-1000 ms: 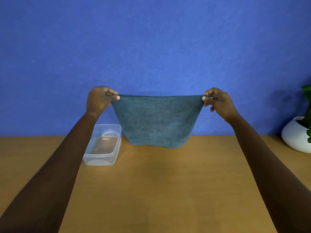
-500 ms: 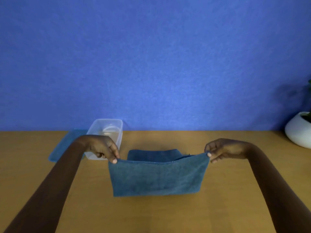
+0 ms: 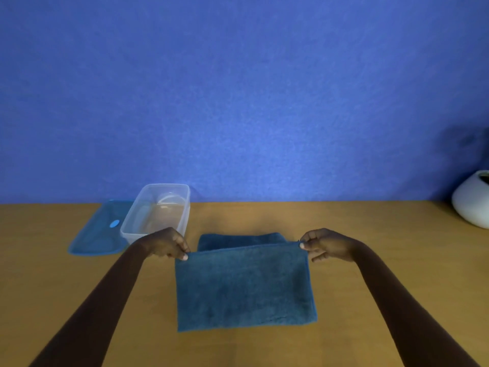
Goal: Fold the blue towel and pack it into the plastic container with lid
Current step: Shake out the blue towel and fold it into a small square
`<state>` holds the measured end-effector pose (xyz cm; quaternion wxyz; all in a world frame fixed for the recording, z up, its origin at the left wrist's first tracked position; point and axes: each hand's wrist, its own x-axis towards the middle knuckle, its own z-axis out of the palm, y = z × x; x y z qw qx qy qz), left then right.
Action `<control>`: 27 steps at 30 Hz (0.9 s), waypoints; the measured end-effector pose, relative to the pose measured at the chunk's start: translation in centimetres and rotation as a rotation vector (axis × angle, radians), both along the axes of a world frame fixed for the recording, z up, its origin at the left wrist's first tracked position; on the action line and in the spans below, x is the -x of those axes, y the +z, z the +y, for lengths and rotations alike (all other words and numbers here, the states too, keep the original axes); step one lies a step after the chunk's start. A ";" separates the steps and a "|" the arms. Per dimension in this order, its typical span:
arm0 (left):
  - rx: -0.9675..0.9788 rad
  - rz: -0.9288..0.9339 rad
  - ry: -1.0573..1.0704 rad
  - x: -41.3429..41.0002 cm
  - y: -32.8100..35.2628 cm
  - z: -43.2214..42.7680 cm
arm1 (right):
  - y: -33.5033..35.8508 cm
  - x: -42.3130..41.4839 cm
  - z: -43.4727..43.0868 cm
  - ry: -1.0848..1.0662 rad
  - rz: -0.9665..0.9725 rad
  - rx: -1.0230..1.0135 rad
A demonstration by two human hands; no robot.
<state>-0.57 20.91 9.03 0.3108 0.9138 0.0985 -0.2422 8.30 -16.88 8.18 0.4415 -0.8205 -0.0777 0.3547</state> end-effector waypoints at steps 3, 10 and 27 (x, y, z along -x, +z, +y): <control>0.060 -0.184 0.163 -0.9 -1.8 -0.3 | -0.9 -0.6 1.3 -0.127 -0.147 0.036; 0.091 -0.440 0.442 -3.6 -5.0 -1.8 | -4.8 -2.4 4.2 -0.459 -0.209 -0.041; 0.022 -0.286 0.390 -6.1 -10.7 -3.0 | -9.9 -3.8 4.7 -0.599 -0.145 0.230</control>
